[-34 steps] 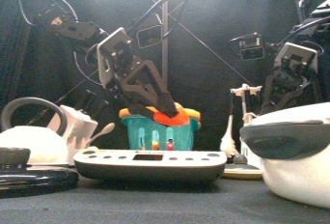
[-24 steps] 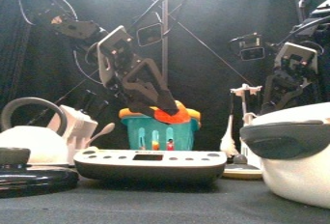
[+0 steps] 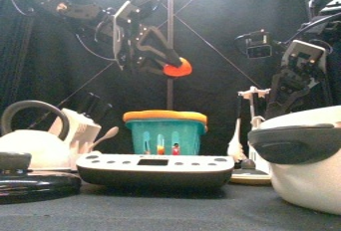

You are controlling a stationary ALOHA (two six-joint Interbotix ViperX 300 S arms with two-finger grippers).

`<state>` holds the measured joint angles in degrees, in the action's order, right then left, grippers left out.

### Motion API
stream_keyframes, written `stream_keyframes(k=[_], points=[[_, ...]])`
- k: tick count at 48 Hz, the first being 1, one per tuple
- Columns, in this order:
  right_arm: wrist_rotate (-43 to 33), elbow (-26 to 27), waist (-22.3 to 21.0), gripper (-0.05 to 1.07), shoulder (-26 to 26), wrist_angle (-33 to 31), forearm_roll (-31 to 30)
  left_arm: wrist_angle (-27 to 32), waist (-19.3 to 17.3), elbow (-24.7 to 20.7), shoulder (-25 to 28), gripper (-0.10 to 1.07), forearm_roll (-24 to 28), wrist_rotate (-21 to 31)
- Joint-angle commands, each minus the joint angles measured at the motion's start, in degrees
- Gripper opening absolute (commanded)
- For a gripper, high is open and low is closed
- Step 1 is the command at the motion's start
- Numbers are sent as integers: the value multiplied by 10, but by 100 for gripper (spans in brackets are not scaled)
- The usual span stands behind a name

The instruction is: Place carrot bottom into basket

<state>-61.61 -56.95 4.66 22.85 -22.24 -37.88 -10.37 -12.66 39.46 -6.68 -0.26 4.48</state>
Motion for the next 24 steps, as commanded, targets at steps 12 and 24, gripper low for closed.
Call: stream_keyframes(k=[12,24], points=[[4,19,-3,72,-11,3,-2,4,-80,-42,76,82,-1,-1],[4,21,-3,72,-12,3,-2,15,-83,-55,89,96,9,-2]])
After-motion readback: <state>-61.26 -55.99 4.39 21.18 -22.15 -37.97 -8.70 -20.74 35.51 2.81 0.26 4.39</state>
